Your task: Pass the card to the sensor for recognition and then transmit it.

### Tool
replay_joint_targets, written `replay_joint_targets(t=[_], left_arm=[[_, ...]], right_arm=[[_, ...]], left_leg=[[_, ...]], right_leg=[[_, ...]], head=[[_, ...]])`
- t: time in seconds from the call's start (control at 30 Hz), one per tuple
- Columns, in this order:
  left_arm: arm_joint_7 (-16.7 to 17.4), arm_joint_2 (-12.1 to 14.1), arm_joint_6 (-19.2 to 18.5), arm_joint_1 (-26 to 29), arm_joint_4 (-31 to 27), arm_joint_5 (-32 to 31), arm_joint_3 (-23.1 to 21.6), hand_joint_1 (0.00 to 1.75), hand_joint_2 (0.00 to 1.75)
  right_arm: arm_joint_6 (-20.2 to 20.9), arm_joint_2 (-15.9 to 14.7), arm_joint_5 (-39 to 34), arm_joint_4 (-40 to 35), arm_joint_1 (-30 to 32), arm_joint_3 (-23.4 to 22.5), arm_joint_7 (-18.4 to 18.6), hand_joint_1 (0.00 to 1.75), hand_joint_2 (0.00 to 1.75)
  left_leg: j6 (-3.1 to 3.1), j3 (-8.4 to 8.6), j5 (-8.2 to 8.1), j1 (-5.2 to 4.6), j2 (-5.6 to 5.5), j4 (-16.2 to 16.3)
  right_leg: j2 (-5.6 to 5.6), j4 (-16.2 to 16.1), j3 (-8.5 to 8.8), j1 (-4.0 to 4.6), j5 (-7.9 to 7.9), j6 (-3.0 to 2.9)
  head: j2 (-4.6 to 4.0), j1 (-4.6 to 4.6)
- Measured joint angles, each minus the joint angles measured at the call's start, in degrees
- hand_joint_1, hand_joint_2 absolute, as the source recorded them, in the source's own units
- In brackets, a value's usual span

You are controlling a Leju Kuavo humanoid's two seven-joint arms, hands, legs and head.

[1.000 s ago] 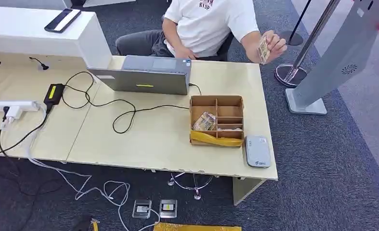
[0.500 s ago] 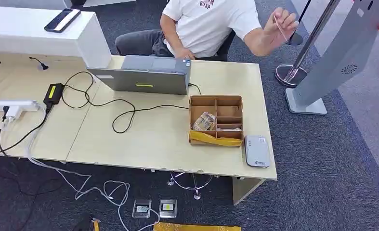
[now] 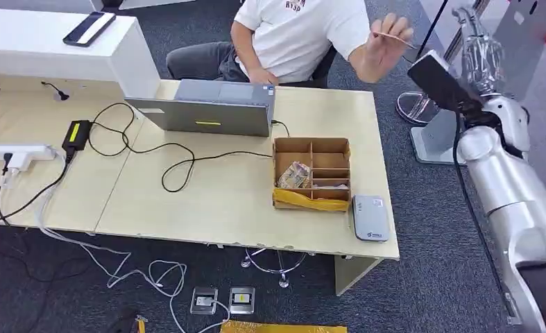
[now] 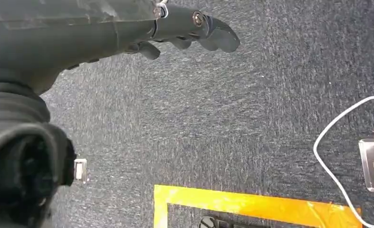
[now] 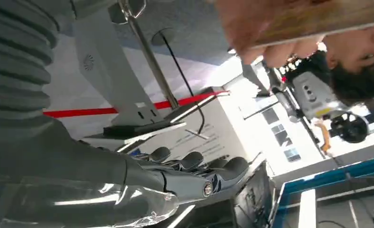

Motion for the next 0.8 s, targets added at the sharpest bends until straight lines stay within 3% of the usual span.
replay_joint_targets(t=[0.43, 0.8], left_arm=[[0.02, 0.02, -0.13, 0.08, 0.00, 0.26, -0.46, 0.00, 0.00], [0.28, 0.00, 0.24, 0.15, 0.00, 0.35, -0.46, 0.00, 0.00]], right_arm=[[-0.31, 2.91, 1.77, -8.24, 9.76, 4.17, 1.68, 0.00, 1.75], [-0.24, 3.34, 2.84, -10.09, 11.27, 5.22, 1.81, 0.00, 1.75]], left_leg=[[0.00, 0.00, 0.00, 0.00, -0.02, -0.01], [0.00, 0.01, 0.00, -0.01, 0.00, 0.00]], right_leg=[[-0.02, 0.00, 0.00, 0.00, 0.00, 0.00], [-0.01, -0.01, -0.01, 0.00, 0.00, 0.00]], head=[[0.00, 0.02], [0.00, 0.02]])
